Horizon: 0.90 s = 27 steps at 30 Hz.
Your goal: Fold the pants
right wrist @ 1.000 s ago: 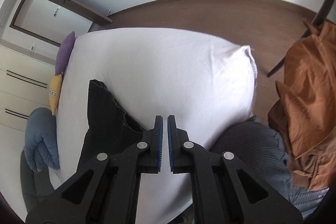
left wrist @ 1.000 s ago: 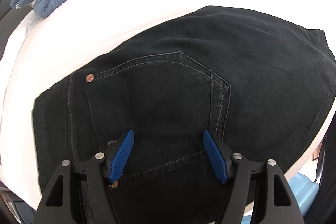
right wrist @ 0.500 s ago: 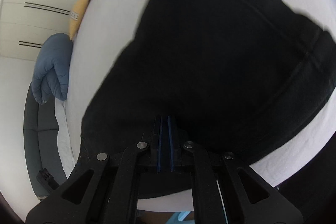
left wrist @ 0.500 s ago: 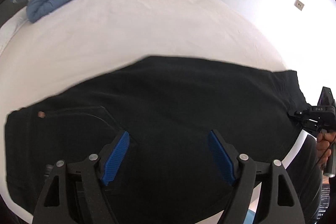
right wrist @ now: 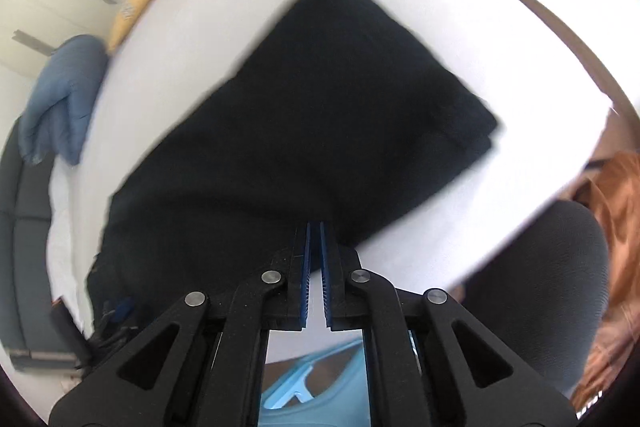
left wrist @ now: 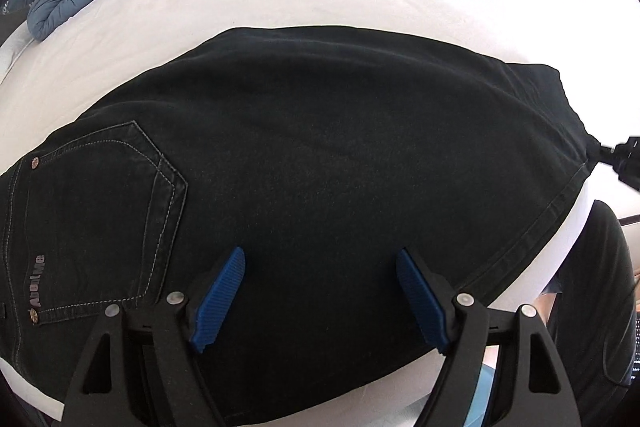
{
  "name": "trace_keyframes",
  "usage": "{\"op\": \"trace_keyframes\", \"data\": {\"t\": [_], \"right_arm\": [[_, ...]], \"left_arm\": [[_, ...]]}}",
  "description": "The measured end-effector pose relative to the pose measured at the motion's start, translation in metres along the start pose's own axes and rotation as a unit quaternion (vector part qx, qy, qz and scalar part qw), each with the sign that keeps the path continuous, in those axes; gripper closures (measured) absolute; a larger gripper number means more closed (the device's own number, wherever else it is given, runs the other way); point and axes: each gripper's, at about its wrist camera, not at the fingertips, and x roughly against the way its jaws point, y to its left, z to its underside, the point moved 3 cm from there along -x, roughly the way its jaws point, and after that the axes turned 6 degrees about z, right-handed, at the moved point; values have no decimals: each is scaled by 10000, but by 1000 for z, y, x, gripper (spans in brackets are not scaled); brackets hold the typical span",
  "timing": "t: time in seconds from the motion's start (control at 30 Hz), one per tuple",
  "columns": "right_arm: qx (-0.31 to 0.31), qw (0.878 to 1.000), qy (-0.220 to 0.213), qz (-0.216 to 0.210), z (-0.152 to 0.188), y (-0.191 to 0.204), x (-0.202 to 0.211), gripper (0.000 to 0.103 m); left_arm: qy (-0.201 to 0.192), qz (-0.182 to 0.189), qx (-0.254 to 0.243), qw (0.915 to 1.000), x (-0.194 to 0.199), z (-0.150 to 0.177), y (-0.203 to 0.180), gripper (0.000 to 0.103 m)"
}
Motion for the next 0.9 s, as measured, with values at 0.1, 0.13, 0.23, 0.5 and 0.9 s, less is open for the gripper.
{"op": "trace_keyframes", "data": {"t": [0.1,0.13,0.23,0.5,0.9], "right_arm": [[369,9948,206,-926,6,53,-14,98],[536,9916,332,-1126,10,68,-21,98],[975,9839,659,-1343,35,97,-50,98],[411,9838,1268,-1195,71,39,-80,103],[811,9693,566,-2251,3,60,-33,100]], "left_arm": [[26,-87,35,10000,-3,1,-6,23],[38,-110,38,9999,-4,0,-10,23],[56,-133,46,9999,-9,-3,-12,23],[26,-124,16,9999,-10,10,-15,22],[-265,-304,97,9991,23,-4,-23,32]]}}
